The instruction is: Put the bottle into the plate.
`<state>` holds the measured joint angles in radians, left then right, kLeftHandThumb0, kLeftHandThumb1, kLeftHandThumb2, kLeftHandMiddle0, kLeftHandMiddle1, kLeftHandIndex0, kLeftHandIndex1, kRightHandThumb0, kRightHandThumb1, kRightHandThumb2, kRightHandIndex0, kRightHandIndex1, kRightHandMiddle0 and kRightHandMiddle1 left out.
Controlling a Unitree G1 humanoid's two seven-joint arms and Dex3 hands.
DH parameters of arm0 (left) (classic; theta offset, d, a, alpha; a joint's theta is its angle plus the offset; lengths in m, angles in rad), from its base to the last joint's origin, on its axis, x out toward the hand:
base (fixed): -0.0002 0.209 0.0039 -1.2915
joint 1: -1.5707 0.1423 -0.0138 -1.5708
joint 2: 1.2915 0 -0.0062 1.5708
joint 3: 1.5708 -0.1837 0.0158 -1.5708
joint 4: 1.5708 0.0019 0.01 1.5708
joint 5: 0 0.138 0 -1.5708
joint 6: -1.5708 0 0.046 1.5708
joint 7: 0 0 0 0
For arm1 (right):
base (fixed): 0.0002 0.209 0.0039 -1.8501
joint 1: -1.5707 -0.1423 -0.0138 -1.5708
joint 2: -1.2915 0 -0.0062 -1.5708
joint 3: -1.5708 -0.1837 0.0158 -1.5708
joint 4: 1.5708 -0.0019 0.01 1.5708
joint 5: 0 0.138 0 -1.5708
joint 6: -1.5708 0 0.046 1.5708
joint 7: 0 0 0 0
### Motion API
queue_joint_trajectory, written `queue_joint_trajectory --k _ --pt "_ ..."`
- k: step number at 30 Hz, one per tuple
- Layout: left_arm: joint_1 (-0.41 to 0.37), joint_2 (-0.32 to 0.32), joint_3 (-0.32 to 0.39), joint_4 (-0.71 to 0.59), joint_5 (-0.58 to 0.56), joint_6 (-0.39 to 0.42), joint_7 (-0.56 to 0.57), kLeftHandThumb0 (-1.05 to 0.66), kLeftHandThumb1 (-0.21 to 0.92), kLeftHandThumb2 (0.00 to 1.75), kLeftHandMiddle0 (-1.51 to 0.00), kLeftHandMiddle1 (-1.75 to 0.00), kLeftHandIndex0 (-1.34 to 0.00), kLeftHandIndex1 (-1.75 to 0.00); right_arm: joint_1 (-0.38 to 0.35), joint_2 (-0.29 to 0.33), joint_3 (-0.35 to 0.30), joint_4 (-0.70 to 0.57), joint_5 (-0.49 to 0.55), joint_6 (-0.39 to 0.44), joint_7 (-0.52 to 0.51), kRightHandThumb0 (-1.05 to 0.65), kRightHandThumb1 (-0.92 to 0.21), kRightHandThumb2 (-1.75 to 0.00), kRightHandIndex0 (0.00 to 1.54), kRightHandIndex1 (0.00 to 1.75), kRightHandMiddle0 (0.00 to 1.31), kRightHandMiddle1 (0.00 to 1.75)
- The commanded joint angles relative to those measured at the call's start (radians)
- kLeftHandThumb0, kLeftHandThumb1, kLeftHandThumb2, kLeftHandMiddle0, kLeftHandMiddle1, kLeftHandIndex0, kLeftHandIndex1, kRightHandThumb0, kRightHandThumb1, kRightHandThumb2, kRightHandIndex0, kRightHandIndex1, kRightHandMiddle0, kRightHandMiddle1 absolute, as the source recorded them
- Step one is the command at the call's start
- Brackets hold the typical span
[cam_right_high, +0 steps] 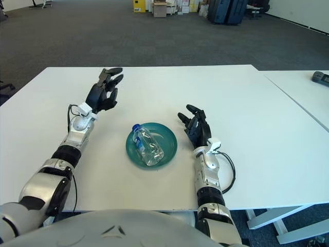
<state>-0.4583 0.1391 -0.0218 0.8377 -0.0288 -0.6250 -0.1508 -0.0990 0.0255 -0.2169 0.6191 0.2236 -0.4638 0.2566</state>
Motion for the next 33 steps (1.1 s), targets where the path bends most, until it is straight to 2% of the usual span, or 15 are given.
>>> queue_joint_trajectory --k 1,8,13,33 --pt "0.038 -0.005 0.023 0.013 -0.003 0.007 0.016 -0.77 0.92 0.81 -0.32 -0.05 0.0 -0.78 0.059 0.013 -0.018 0.062 0.029 0.026 0.001 -0.87 -0.92 -0.99 0.46 0.33 0.0 1.02" --pt "0.107 -0.015 0.021 0.036 0.041 0.006 0.052 -0.8 0.92 0.84 -0.25 -0.01 0.0 -0.67 0.06 0.014 -0.023 0.052 0.033 0.042 -0.001 -0.86 -0.92 -0.99 0.45 0.33 0.0 1.02" --pt "0.13 -0.002 0.012 0.056 0.081 -0.014 0.067 -0.82 0.92 0.83 -0.21 0.0 0.0 -0.61 0.063 0.012 -0.02 0.044 0.033 0.047 -0.001 -0.86 -0.92 -0.98 0.45 0.33 0.0 1.02" --pt "0.218 0.01 0.009 0.023 0.142 -0.013 0.117 -0.9 0.92 0.84 -0.23 -0.01 0.0 -0.62 0.073 0.012 -0.02 0.021 0.039 0.059 -0.007 -0.86 -0.92 -0.99 0.44 0.33 0.0 1.03"
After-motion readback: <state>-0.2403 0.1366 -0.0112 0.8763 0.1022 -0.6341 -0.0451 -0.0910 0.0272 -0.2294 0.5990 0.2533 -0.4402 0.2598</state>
